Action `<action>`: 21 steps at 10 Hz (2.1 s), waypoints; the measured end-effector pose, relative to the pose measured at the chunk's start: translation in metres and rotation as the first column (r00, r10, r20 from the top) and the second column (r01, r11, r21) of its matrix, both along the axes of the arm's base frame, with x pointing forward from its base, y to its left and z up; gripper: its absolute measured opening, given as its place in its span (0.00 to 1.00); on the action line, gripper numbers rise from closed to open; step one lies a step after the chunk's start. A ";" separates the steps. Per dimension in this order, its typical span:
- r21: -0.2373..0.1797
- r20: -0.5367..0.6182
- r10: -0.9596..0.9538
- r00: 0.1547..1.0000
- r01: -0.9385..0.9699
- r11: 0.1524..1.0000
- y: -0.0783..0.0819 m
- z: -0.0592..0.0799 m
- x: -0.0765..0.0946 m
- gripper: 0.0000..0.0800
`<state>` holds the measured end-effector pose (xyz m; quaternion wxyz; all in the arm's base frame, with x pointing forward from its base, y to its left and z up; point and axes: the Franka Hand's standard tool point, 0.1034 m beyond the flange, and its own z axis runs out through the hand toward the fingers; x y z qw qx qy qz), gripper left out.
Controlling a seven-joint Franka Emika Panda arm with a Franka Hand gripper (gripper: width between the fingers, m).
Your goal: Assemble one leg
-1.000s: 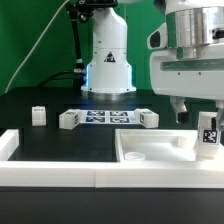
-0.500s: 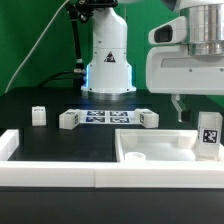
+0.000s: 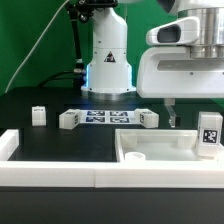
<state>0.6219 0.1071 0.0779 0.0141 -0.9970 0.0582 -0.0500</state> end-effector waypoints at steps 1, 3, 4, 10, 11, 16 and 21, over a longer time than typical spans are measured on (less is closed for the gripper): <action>0.000 0.000 0.000 1.000 0.000 1.000 0.000 0.000 0.000 0.68; 0.002 0.000 -0.012 1.000 0.012 1.000 0.000 0.000 0.000 0.48; 0.003 -0.001 -0.029 1.000 0.029 1.000 0.000 0.000 0.000 0.36; 0.071 -0.024 -0.533 0.846 0.533 0.843 0.007 -0.004 -0.005 0.36; 0.092 -0.035 -0.645 0.763 0.645 0.759 0.009 -0.004 -0.005 0.36; 0.143 -0.142 -0.973 0.184 0.976 0.164 0.016 -0.005 -0.006 0.36; 0.118 -0.225 -0.967 -0.121 0.982 -0.151 0.012 -0.006 -0.006 0.36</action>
Offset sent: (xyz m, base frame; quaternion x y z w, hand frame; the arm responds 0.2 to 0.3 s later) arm 0.0000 0.0000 0.0000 0.0000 0.0000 0.0799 0.9968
